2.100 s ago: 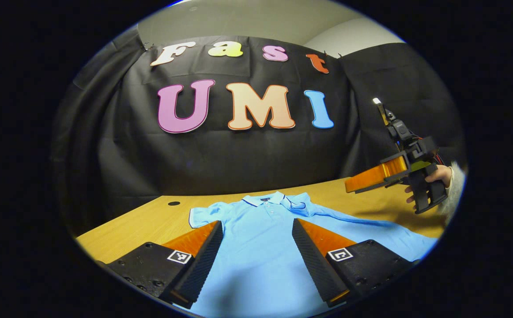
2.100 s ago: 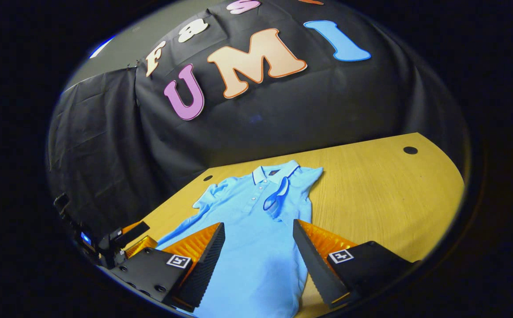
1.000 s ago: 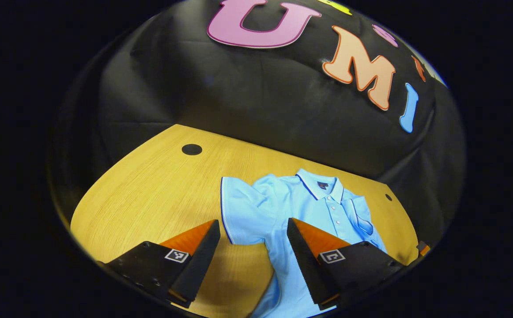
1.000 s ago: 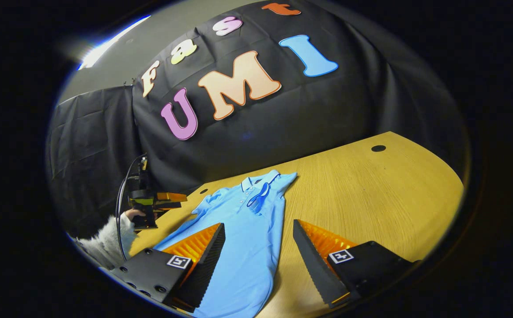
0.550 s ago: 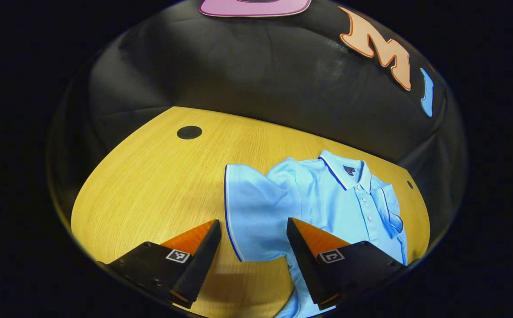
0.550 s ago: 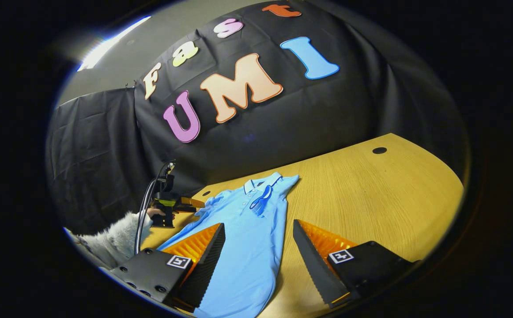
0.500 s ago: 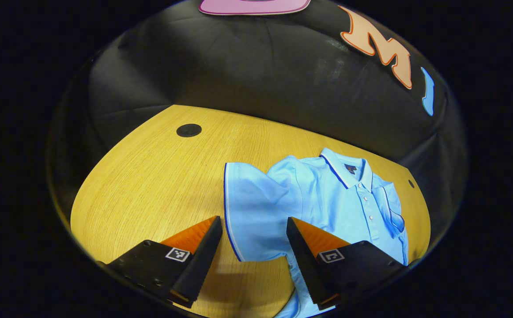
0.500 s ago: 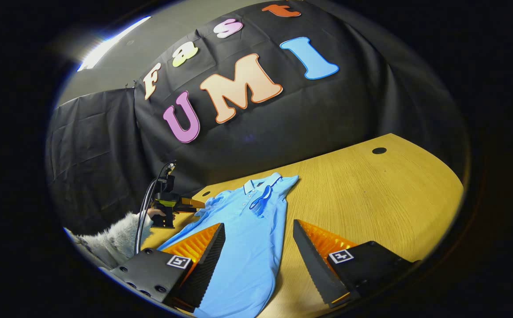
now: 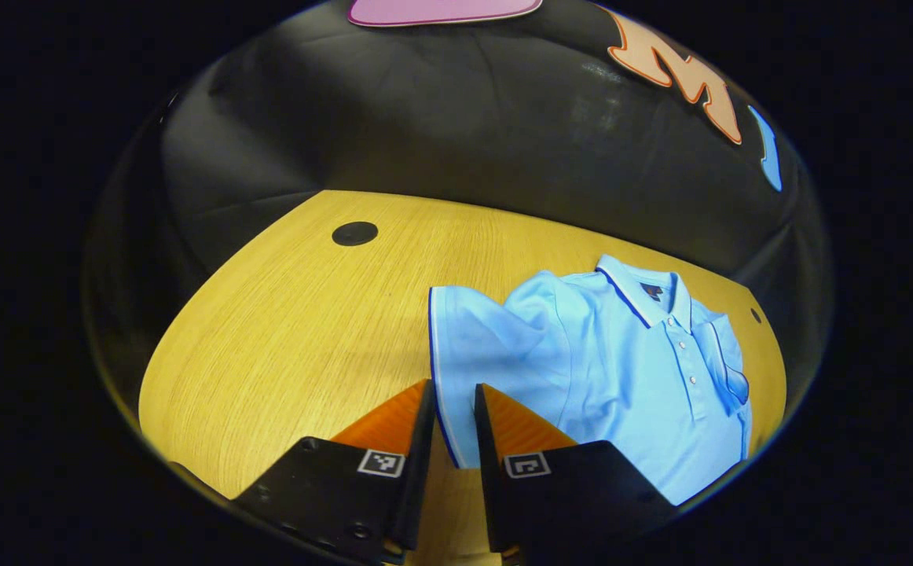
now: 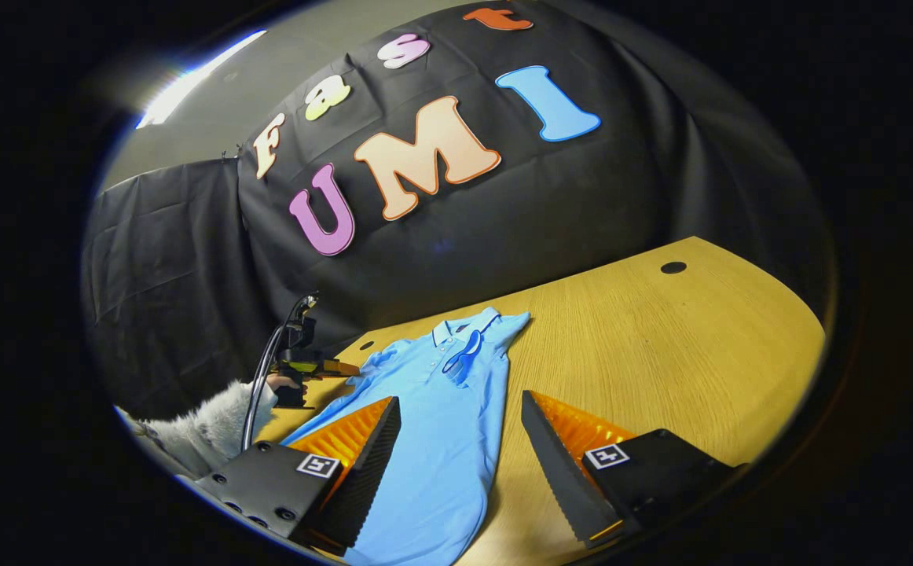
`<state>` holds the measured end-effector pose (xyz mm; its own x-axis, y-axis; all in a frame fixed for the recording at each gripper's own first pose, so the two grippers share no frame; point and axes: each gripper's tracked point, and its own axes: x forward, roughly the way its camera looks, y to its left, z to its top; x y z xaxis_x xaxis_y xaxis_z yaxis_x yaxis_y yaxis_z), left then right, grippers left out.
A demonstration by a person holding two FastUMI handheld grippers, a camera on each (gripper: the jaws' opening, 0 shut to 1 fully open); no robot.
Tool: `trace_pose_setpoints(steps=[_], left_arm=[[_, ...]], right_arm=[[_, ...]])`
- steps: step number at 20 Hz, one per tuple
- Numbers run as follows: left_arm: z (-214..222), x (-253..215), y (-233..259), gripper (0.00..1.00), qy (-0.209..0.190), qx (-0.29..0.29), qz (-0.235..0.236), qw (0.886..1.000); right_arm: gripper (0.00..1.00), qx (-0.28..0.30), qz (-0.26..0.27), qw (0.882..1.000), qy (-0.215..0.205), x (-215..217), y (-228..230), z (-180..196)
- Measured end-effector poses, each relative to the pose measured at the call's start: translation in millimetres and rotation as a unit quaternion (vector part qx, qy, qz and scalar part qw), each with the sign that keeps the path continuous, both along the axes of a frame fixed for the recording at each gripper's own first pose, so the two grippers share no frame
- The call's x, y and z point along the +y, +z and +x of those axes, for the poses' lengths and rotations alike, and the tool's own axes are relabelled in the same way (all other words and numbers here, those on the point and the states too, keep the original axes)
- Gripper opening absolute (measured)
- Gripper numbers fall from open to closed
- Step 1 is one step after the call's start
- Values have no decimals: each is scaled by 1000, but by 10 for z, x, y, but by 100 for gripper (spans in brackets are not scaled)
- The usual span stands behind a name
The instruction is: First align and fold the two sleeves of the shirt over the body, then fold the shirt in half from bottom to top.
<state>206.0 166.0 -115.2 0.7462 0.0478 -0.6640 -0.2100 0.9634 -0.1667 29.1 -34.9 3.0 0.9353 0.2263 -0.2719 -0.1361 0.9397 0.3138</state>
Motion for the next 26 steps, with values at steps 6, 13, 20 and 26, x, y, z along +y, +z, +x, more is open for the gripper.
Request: trace_pose_setpoints(steps=[6, 13, 20, 26], left_arm=[[40, -41, 47, 4, -6, -14, -12, 1000], [19, -54, 55, 0, -8, -16, -19, 1000], [11, -55, 49, 0, -10, -14, -15, 1000], [27, -75, 121, 0, -6, -29, -27, 999]], right_arm=[[97, -2, 0, 1000, 0, 5, 24, -12], [97, -4, 0, 1000, -4, -23, 25, -18], [97, -1, 0, 1000, -2, -8, 15, -18], [97, 0, 1, 1000, -5, -31, -2, -3]])
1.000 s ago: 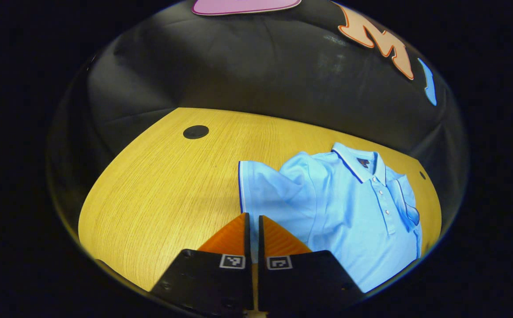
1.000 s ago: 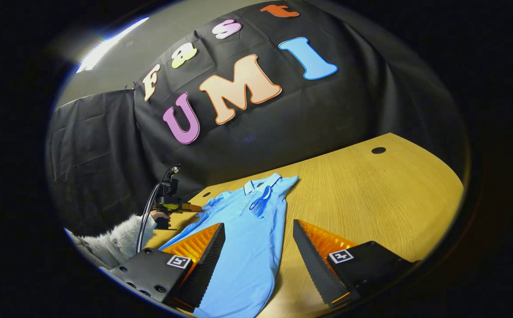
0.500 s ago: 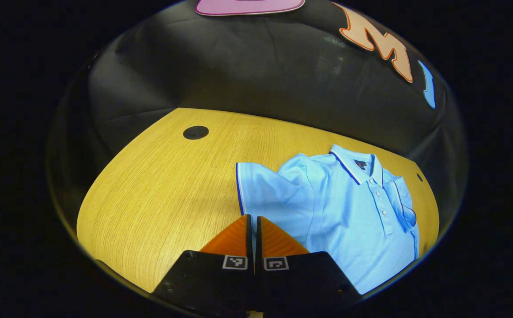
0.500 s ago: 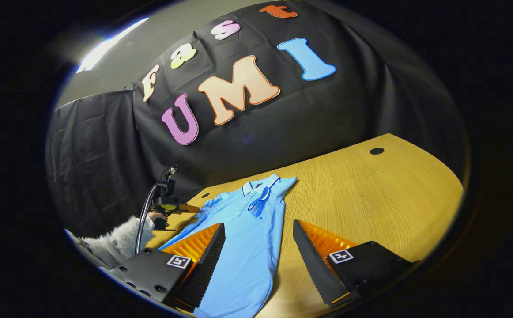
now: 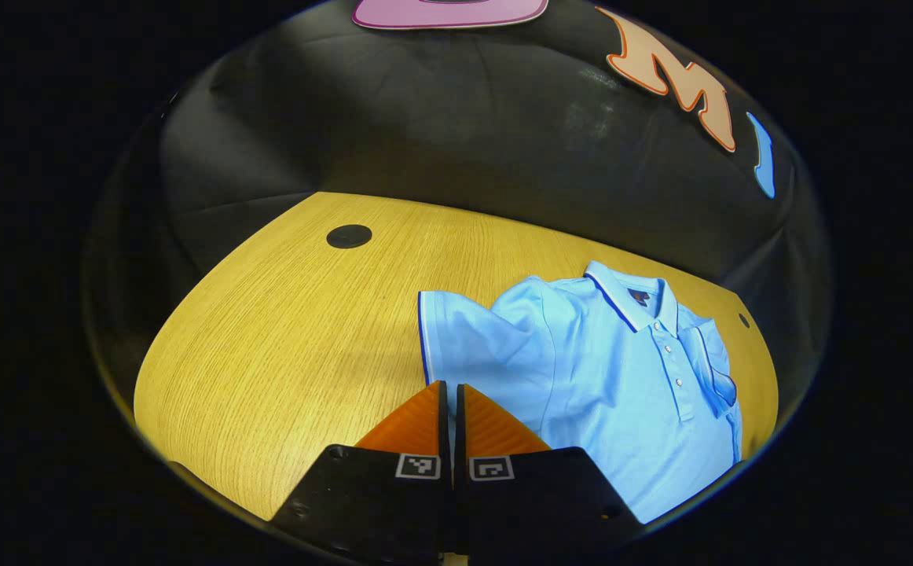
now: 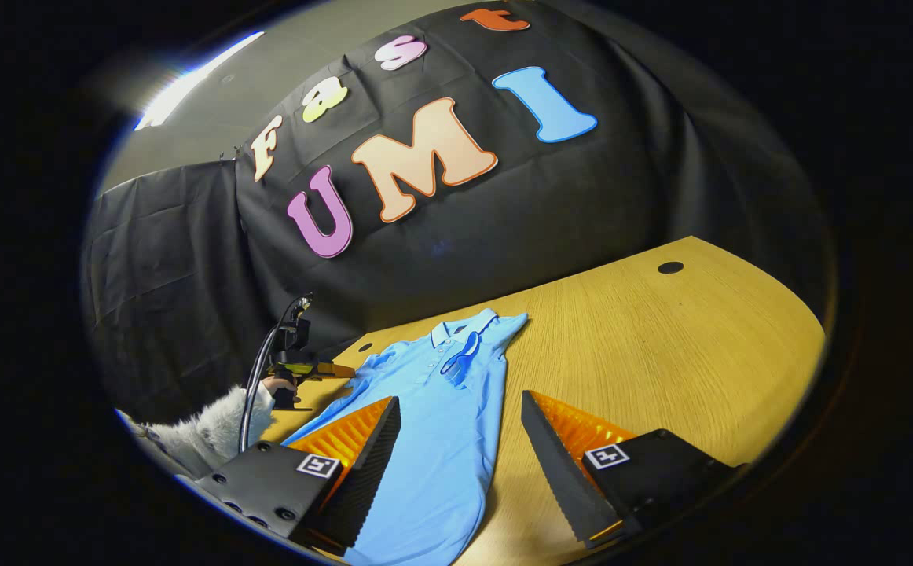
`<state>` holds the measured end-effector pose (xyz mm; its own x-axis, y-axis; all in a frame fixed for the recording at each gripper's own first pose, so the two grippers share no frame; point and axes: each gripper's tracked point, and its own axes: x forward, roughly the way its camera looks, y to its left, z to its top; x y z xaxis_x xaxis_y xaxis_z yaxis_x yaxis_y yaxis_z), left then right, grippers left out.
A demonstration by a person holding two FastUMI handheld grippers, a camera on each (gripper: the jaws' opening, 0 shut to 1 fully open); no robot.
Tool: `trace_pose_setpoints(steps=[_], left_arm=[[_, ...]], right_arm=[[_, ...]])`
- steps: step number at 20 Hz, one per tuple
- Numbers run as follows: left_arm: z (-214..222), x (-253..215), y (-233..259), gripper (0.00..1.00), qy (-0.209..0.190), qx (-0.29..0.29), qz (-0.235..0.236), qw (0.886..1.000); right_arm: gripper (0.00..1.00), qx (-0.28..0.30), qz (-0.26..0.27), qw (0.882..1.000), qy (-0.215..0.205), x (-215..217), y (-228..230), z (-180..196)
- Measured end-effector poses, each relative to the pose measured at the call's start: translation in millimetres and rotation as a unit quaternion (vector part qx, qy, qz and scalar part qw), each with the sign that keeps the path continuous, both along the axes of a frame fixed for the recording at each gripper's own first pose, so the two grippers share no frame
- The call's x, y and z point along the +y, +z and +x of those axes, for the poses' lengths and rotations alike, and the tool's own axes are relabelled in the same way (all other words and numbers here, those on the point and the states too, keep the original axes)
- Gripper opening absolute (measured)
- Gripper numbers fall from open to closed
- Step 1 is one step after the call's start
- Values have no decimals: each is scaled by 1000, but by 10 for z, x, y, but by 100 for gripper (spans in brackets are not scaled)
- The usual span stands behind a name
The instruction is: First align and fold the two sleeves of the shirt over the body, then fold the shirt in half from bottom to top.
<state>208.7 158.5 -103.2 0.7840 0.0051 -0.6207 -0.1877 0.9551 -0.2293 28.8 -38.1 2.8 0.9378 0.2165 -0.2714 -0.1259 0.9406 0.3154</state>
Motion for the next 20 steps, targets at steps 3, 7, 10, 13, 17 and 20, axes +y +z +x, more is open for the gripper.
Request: trace_pose_setpoints(steps=[3, 7, 10, 13, 17, 20], left_arm=[[24, -24, 76, 0, -7, -11, 1, 1000], [-26, 10, 5, 0, -13, 10, 21, 1000], [-50, 22, -81, 0, -10, 23, 21, 999], [-44, 53, -65, 2, -10, 19, 27, 999], [-74, 23, -47, 22, -16, 20, 23, 999], [-71, 31, -25, 61, -16, 21, 28, 999]], right_arm=[[97, 1, 1, 1000, 2, 21, -1, -11], [97, 2, 3, 1000, 4, 26, 1, -13], [97, 0, 4, 1000, 3, 20, 18, -16], [97, -1, 5, 1000, 2, 18, 21, -21], [97, 1, 5, 1000, 3, 19, 10, -20], [97, 0, 5, 1000, 4, 18, 8, -12]])
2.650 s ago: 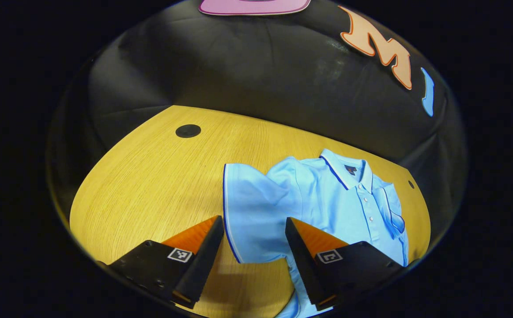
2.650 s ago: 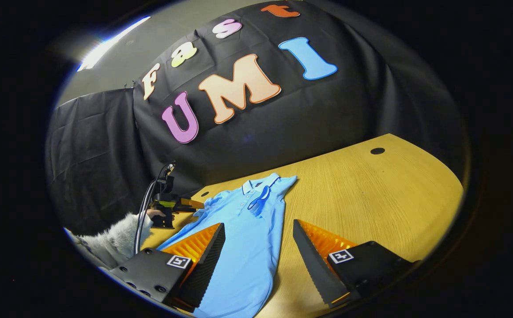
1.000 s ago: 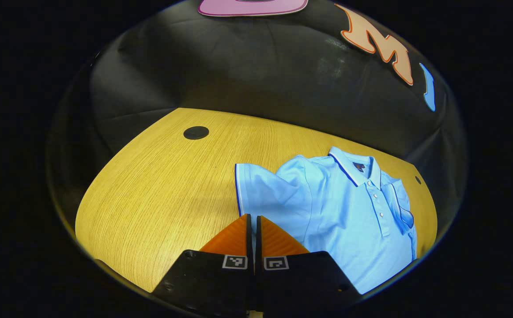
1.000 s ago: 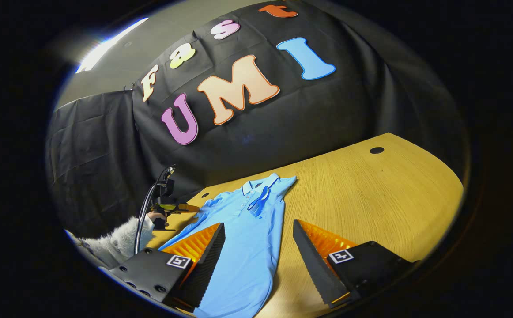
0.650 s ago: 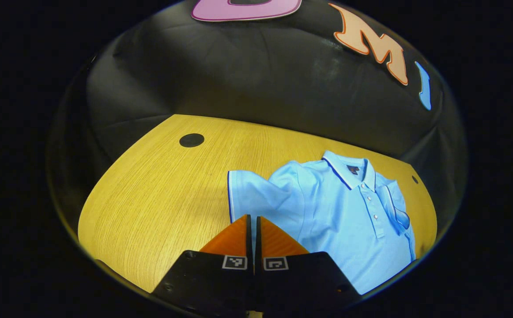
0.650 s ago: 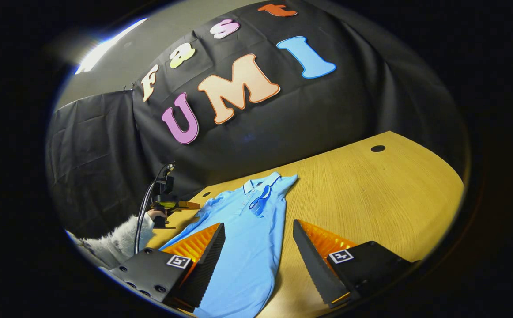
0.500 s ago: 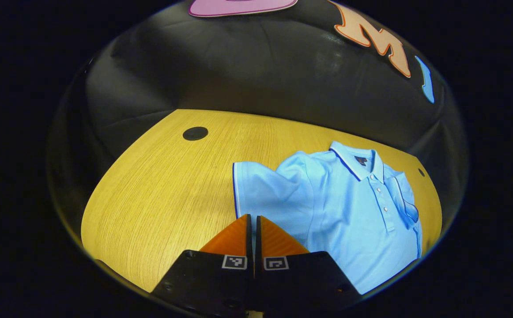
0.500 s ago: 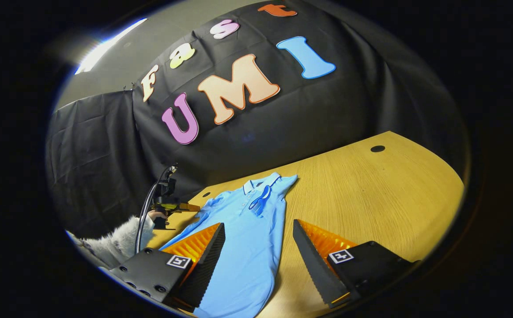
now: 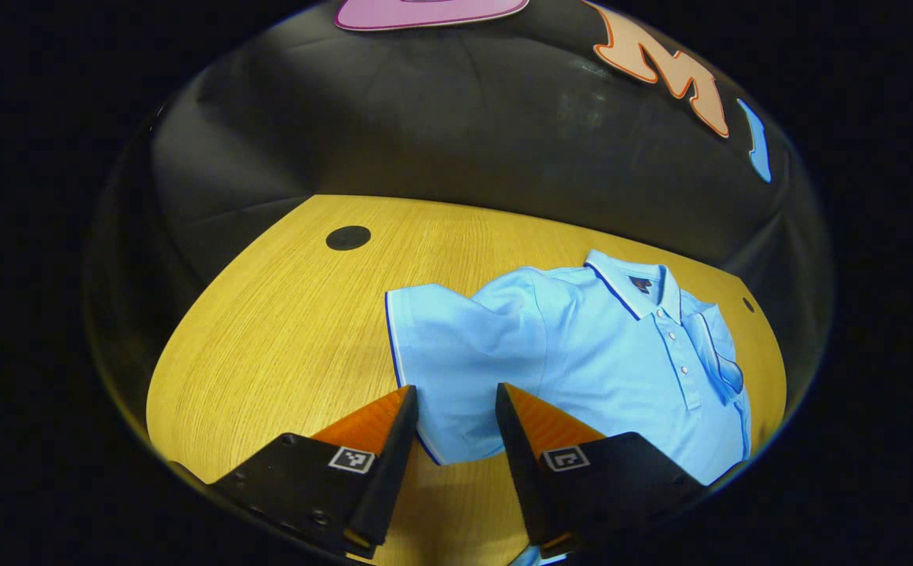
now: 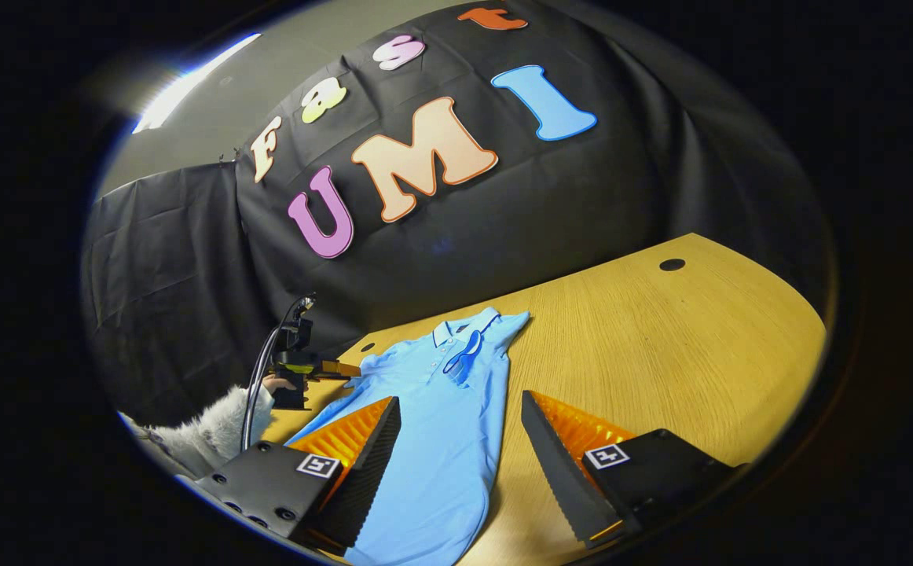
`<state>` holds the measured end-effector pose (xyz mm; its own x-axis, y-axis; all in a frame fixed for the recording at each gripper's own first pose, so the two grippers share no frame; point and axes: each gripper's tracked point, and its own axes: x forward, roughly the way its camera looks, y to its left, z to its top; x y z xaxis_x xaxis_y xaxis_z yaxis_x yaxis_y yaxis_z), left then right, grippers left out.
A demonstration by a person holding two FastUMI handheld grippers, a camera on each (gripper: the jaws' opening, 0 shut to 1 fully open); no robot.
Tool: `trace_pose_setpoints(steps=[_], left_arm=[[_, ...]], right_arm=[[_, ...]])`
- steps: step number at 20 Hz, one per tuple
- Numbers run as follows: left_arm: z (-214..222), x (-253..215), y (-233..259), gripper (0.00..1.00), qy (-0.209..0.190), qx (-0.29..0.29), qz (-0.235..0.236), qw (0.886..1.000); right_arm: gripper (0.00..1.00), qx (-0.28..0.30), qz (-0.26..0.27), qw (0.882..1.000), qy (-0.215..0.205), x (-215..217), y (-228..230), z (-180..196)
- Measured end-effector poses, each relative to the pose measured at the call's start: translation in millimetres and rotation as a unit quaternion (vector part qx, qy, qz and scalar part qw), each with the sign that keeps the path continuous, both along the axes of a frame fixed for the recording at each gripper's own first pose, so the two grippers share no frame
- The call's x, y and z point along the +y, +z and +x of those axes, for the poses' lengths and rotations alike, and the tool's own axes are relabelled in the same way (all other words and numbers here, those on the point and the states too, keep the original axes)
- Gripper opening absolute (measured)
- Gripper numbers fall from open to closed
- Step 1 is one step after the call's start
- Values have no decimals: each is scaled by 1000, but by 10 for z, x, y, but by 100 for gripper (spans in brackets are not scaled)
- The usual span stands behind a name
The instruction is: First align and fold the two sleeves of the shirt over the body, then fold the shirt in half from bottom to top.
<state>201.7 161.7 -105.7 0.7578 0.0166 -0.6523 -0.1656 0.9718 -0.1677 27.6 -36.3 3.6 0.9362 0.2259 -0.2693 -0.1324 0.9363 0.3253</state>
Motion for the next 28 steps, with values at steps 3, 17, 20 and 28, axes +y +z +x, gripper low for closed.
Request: trace_pose_setpoints(steps=[3, 17, 20, 28], left_arm=[[8, 43, 78, 72, 3, -10, 8, 1000], [14, 39, -109, 54, 12, 5, 29, 999], [33, -41, -88, 19, 3, -6, 11, 1000], [74, -156, 49, 0, 0, -34, -22, 999]], right_arm=[[97, 0, 0, 1000, -1, -13, 0, -3], [97, -2, 9, 1000, -3, -21, 44, -23], [97, -5, 12, 1000, 0, 5, 87, -42], [97, -8, 13, 1000, -2, -20, 101, -41]])
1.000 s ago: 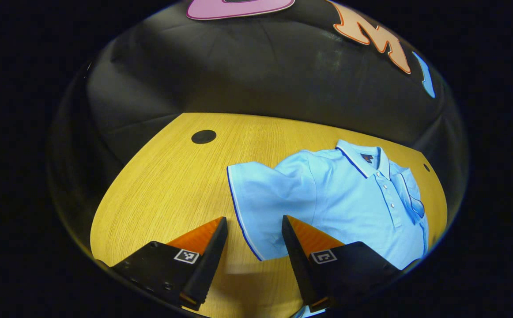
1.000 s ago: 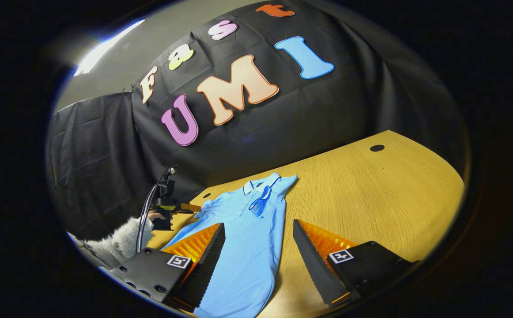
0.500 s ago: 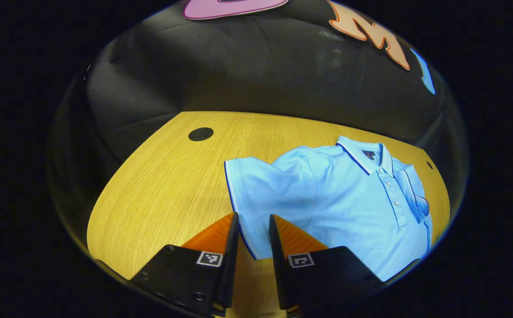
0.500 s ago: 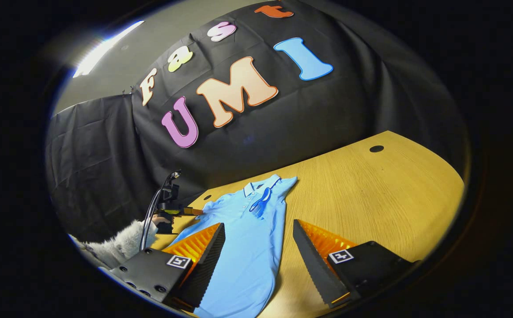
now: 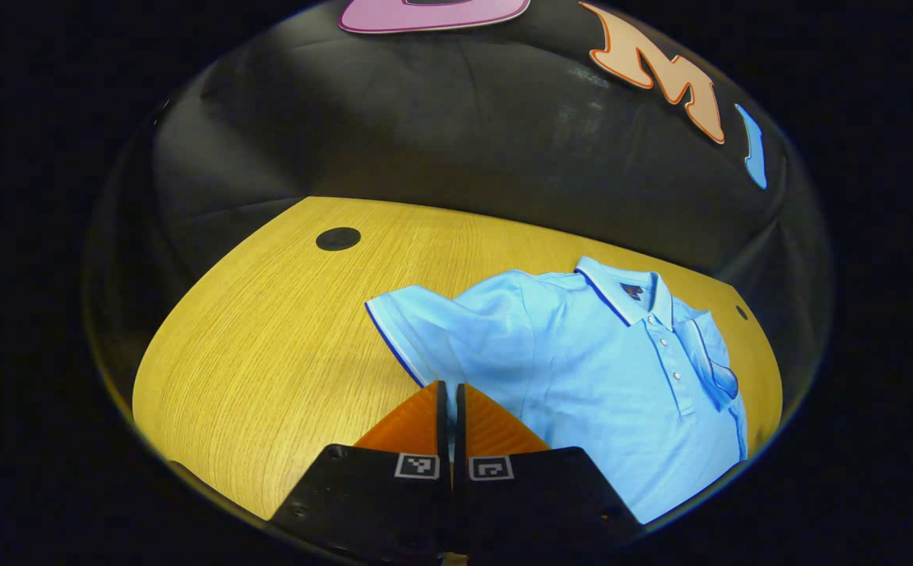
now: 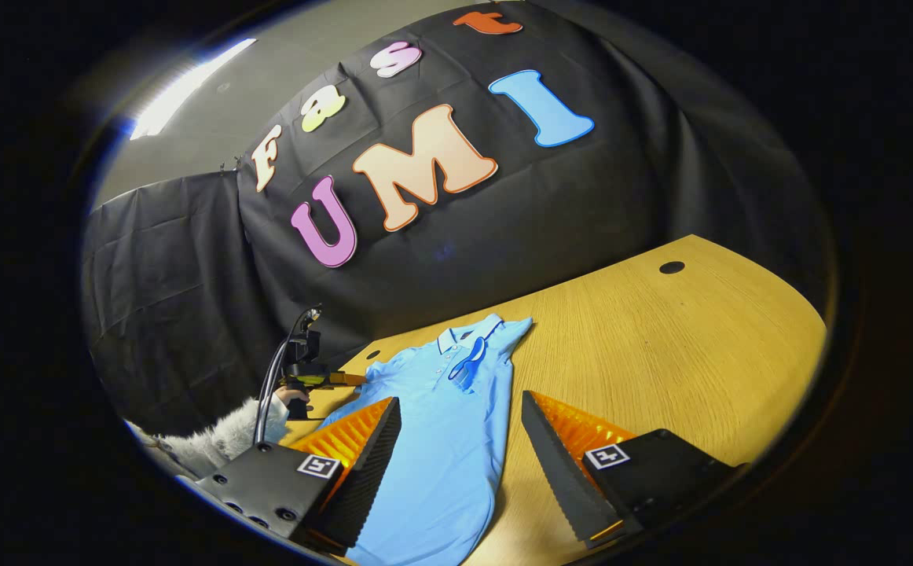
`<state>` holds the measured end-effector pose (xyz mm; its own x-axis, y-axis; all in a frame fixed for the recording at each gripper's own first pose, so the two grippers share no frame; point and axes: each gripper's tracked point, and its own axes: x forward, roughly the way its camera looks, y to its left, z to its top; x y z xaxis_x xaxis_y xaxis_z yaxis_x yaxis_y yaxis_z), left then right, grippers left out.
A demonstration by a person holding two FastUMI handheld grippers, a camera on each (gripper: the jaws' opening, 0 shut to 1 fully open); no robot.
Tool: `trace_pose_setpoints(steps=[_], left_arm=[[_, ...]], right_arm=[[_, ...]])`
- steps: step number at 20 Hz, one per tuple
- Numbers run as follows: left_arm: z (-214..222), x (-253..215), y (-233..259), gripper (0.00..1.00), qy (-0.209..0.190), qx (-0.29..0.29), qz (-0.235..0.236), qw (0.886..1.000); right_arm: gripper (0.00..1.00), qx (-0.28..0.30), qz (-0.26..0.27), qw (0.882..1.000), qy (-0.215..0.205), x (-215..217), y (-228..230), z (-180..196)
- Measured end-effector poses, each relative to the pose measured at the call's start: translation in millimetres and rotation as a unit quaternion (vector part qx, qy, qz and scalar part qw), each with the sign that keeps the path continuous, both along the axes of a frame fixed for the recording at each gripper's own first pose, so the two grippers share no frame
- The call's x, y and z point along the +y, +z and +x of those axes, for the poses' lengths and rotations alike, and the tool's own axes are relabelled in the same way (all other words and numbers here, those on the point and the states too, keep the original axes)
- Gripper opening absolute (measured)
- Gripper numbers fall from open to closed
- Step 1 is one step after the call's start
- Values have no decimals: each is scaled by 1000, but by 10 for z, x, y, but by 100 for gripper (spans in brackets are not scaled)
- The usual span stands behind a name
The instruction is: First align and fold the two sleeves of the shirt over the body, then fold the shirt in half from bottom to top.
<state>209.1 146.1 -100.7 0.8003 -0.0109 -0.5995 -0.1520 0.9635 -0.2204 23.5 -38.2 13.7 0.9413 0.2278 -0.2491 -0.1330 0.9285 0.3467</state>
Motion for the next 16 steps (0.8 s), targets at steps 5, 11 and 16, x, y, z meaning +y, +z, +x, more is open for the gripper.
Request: trace_pose_setpoints(steps=[5, 11, 16], left_arm=[[95, -127, 386, 0, -15, -35, 25, 999], [228, -799, 689, 0, -86, -69, 67, 992], [304, -1545, 575, 0, -164, -58, 104, 979]], right_arm=[[97, 4, -2, 1000, 1, 2, -19, -2], [97, 2, -1, 1000, 1, 12, 1, -13], [97, 5, -4, 1000, 1, 6, 30, -42]])
